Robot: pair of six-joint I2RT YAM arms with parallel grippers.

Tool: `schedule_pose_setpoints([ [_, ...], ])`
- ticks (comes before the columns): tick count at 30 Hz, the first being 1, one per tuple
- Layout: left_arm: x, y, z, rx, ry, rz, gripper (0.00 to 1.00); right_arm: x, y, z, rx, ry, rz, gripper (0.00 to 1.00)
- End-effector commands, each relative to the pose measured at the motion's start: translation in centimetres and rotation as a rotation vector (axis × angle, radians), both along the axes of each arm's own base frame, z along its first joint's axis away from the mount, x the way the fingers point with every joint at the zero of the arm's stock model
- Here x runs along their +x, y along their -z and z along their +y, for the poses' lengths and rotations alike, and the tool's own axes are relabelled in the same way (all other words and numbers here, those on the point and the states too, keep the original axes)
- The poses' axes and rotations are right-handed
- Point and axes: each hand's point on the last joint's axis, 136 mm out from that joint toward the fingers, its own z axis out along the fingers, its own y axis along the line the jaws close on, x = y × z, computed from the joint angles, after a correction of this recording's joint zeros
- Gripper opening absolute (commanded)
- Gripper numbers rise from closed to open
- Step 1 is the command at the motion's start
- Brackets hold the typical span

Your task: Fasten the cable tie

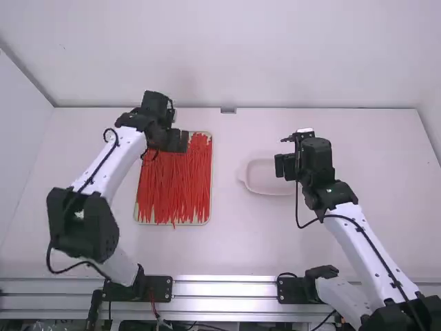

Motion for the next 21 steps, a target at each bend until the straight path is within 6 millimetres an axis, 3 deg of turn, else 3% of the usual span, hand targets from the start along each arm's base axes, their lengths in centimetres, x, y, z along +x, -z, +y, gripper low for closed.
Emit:
schedule_pose_setpoints([
  [1, 1.4, 0.6, 1.5, 0.069, -0.061, 0.02, 0.99, 0.5, -0.8, -0.2, 0.001, 0.01, -0.017, 0.99],
  [3, 2.1, 2.2, 2.8, 0.085, -0.11, 0.054, 0.99, 0.4, -0.8, -0.1, 0.001, 0.007, -0.017, 0.99],
  [8, 3.3, 4.0, 4.0, 0.005, -0.128, 0.069, 0.99, 0.5, -0.8, -0.2, 0.001, 0.01, -0.017, 0.99],
  [11, 3.9, 5.1, 5.8, -0.059, -0.168, 0.082, 1.0, 0.5, -0.8, -0.2, 0.002, 0.009, -0.017, 0.99],
  [17, 3.9, 5.4, 7.9, -0.087, -0.22, 0.084, 0.99, 0.4, -0.8, -0.2, 0.001, 0.009, -0.017, 0.99],
  [21, 4.4, 5.2, 7.6, -0.091, -0.218, 0.065, 0.99, 0.4, -0.8, -0.2, 0.005, 0.012, -0.016, 0.98],
])
